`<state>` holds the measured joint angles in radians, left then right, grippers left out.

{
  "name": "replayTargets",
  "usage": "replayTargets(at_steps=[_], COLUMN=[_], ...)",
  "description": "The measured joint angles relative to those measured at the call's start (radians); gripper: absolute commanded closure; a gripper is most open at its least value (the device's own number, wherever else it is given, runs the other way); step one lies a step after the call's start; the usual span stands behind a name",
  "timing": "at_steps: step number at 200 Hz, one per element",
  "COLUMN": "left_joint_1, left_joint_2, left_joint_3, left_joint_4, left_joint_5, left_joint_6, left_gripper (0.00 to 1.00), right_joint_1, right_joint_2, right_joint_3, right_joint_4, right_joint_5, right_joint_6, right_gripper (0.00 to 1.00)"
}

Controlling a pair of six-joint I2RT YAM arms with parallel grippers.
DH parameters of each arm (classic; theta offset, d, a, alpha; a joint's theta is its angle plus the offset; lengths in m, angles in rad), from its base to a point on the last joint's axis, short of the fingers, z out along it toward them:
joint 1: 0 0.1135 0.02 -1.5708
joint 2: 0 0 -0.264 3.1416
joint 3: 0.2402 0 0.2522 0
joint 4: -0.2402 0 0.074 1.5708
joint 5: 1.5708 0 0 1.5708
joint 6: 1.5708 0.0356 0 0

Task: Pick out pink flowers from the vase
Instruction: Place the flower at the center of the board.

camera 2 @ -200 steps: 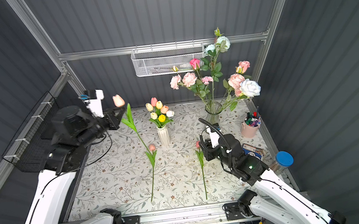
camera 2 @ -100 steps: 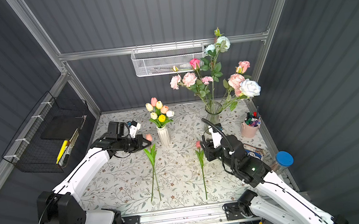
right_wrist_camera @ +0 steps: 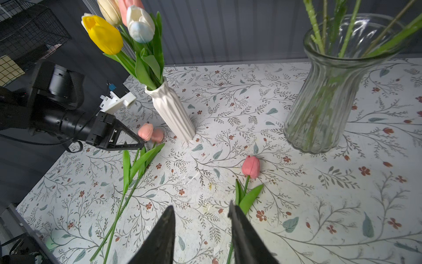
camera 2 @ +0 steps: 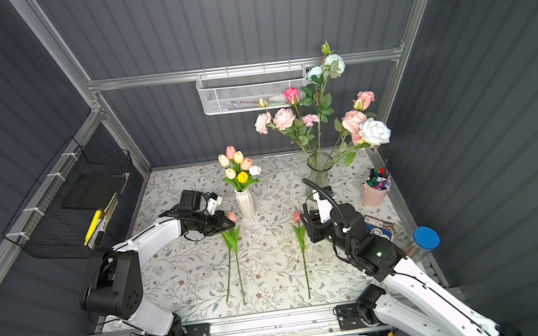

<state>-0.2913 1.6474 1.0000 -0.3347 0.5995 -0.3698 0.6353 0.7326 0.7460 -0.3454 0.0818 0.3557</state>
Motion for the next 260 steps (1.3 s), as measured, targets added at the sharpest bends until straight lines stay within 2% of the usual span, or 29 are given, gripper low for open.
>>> replayTargets(at_steps=[65, 90, 107, 154, 182, 205, 241, 260], left_joint_1=[-0.044, -0.050, -0.051, -0.050, -0.050, -0.050, -0.058, -0.089], left_joint_2=[0.172, 0.194, 0.196, 0.188, 0.114, 0.004, -0.212, -0.296], left_joint_3=[0.066, 0.080, 0.080, 0.080, 0.080, 0.063, -0.049, -0.127], left_joint_4=[0.061, 0.080, 0.082, 0.073, 0.038, 0.029, 0.095, 0.172], left_joint_5=[-0.004, -0.004, -0.005, -0.005, -0.030, -0.072, -0.205, -0.292], left_joint_6=[0.000, 0.002, 0.000, 0.016, 0.039, 0.060, 0.053, 0.035], left_gripper=[1.00, 0.76, 0.67, 0.60, 0.55, 0.43, 0.25, 0.21], right_joint_1=[0.000, 0.000, 0.000, 0.000, 0.000, 0.000, 0.000, 0.000], right_joint_2=[-0.008, -0.008, -0.008, 0.002, 0.009, 0.016, 0.041, 0.045], right_joint_3=[0.000, 0.000, 0.000, 0.000, 0.000, 0.000, 0.000, 0.000], right_joint_4=[0.000, 0.000, 0.000, 0.000, 0.001, 0.011, 0.024, 0.027], right_joint_5=[0.001, 0.001, 0.001, 0.000, 0.000, -0.005, -0.016, -0.015], right_joint_6=[0.000, 0.000, 0.000, 0.000, 0.000, -0.001, -0.006, -0.008], right_gripper=[0.58, 0.58, 0.58, 0.58, 0.60, 0.60, 0.60, 0.60])
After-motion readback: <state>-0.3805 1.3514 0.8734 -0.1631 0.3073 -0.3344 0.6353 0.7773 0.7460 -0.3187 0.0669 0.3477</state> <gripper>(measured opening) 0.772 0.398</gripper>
